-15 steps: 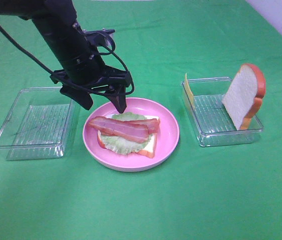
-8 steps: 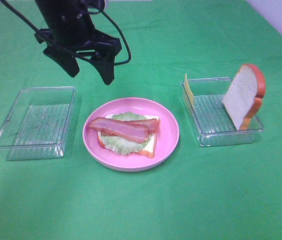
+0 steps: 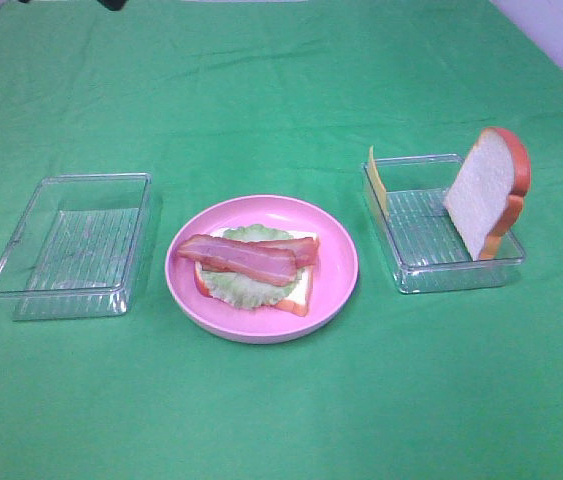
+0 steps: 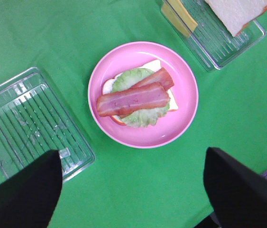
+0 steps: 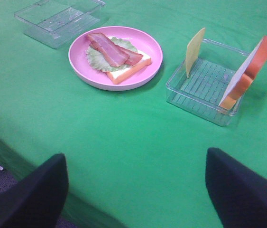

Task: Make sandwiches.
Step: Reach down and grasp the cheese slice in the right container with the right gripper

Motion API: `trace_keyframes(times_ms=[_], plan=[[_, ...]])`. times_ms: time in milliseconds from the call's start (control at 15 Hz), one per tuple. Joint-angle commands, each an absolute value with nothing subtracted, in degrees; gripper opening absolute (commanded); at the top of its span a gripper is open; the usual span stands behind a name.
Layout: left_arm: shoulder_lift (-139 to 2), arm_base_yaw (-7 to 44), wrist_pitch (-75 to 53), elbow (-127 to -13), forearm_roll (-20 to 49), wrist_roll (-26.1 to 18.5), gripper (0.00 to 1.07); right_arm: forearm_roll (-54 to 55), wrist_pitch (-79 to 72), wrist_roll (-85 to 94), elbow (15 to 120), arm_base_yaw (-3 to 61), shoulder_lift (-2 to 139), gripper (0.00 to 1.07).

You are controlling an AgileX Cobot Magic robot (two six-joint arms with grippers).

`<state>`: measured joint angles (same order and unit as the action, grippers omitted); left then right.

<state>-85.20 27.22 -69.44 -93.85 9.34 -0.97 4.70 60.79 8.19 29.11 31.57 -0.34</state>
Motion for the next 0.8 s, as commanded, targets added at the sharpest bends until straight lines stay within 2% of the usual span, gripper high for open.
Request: trace_keyframes(times_ms=[67, 600, 667, 800], plan=[[-76.03, 27.50, -73.74, -86.63, 9.63, -0.80, 0.78, 4.98, 60.96, 8.59, 28.99, 31.40, -1.15, 0.76], [-48.13, 27.50, -72.99, -59.87, 9.34, -0.80, 0.78, 4.98, 60.96, 8.59, 28.99, 31.40, -1.15, 0.76], [-39.82, 27.50, -69.67, -52.65, 8.94, -1.15, 0.78, 4.81, 60.96, 8.59, 28.99, 31.40, -1.15, 0.76], [-32.03, 27.50, -67.55, -46.98, 8.94, -1.15, 0.78, 4.81, 60.96, 8.59, 28.99, 31.40, -1.15, 0.76]])
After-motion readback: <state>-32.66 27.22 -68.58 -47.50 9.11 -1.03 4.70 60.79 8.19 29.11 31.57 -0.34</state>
